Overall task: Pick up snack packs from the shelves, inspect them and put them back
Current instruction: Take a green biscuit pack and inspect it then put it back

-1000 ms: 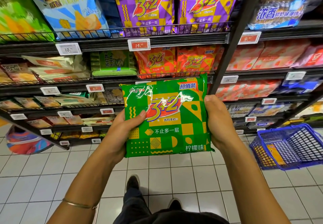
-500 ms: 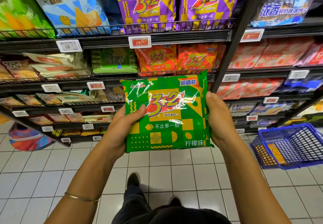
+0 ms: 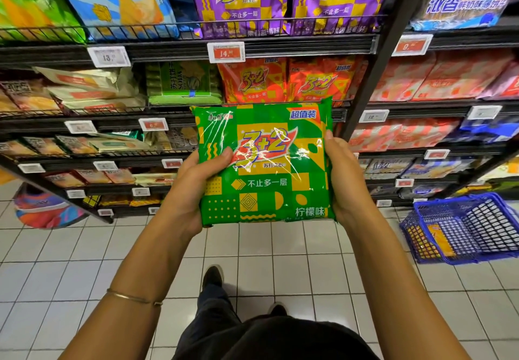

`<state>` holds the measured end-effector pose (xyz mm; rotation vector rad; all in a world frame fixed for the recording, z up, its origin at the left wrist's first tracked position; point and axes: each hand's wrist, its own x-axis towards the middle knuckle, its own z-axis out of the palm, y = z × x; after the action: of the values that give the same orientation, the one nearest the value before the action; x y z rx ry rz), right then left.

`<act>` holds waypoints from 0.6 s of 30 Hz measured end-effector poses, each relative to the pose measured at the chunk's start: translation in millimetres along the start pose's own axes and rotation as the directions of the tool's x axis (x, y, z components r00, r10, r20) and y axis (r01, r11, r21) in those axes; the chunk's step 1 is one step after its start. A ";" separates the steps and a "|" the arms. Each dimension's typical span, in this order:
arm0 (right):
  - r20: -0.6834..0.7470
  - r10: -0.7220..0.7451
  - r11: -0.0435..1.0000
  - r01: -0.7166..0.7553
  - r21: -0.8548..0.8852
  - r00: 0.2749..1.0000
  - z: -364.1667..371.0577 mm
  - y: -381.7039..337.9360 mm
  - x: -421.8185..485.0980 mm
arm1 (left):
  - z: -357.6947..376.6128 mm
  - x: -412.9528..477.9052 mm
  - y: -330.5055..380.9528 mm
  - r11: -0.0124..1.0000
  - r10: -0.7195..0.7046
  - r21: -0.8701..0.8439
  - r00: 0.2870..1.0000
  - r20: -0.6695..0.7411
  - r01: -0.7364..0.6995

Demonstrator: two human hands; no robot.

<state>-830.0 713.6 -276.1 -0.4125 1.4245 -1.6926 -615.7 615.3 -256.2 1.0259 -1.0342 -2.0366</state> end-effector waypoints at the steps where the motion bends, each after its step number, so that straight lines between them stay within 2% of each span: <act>1: 0.034 0.024 0.999 -0.025 0.024 0.999 -0.6 -0.2 -1.1 | 0.2 -1.1 1.3 1.000 -0.008 -0.022 1.000 0.011 0.008; 4: 0.139 0.095 0.992 -0.105 0.068 0.986 -0.7 -0.5 -5.7 | -0.1 -5.4 6.3 0.997 -0.037 -0.061 0.998 0.043 0.040; 9: 0.138 0.146 0.988 -0.151 0.030 0.980 -2.2 0.4 -10.9 | -6.6 -7.1 11.6 0.999 -0.036 -0.015 0.991 0.132 0.039; 18: 0.202 0.268 0.958 -0.283 0.048 0.942 -2.6 -7.2 -8.1 | -4.6 -5.5 3.5 0.986 -0.135 -0.081 0.985 0.112 0.144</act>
<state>-830.1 721.3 -268.1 -0.3095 1.2092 -1.4339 -608.4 616.3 -253.1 0.9772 -0.9379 -2.2514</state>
